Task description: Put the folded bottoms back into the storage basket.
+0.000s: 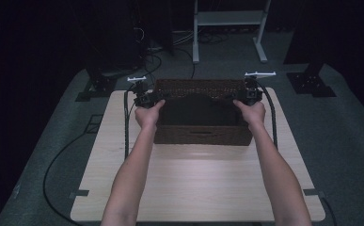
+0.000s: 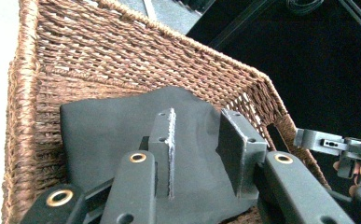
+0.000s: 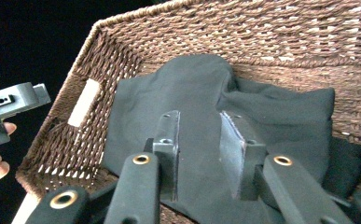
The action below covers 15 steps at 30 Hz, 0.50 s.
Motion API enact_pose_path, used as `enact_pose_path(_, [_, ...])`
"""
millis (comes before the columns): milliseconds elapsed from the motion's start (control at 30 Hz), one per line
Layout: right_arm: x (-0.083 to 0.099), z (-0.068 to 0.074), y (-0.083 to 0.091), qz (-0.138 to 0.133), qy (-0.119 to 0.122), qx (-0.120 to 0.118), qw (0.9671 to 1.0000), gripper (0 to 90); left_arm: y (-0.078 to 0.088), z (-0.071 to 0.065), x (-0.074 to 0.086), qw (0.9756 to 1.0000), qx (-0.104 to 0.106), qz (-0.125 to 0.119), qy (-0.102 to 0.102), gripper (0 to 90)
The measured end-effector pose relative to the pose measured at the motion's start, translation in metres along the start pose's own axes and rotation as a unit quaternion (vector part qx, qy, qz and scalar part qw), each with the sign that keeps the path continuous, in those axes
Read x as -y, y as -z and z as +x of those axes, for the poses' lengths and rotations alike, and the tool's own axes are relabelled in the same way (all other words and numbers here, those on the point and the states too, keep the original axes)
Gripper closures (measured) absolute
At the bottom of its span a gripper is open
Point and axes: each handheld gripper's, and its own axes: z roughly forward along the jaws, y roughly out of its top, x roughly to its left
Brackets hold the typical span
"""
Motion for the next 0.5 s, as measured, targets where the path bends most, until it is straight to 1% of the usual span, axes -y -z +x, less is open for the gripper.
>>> enact_pose_path(67, [0.002, -0.001, 0.001, 0.004, 0.0, -0.005, 1.0, 64.1, 0.0, -0.001, 0.002, 1.0, 0.007, 0.003, -0.003, 64.9])
enact_pose_path(100, [0.002, -0.001, 0.002, 0.003, 0.0, -0.007, 1.0, 63.6, 0.0, -0.001, 0.002, 1.0, 0.007, 0.003, -0.003, 64.4])
enact_pose_path(133, [0.002, -0.001, 0.002, 0.002, 0.0, -0.011, 0.9999, 63.4, 0.0, -0.002, 0.002, 0.9999, 0.012, 0.004, -0.005, 64.3])
enact_pose_path(267, [0.002, -0.001, 0.004, 0.001, 0.005, -0.017, 0.9998, 61.8, 0.003, -0.002, 0.002, 0.9999, 0.016, 0.001, -0.003, 62.9])
enact_pose_path(400, [0.003, 0.0, 0.009, -0.002, 0.008, -0.022, 0.9997, 60.1, 0.008, -0.002, 0.001, 0.9998, 0.018, 0.002, -0.009, 61.5])
enact_pose_path(500, [0.004, 0.001, 0.013, -0.003, 0.009, -0.026, 0.9996, 56.9, 0.011, -0.005, 0.001, 0.9997, 0.023, -0.001, -0.011, 60.2])
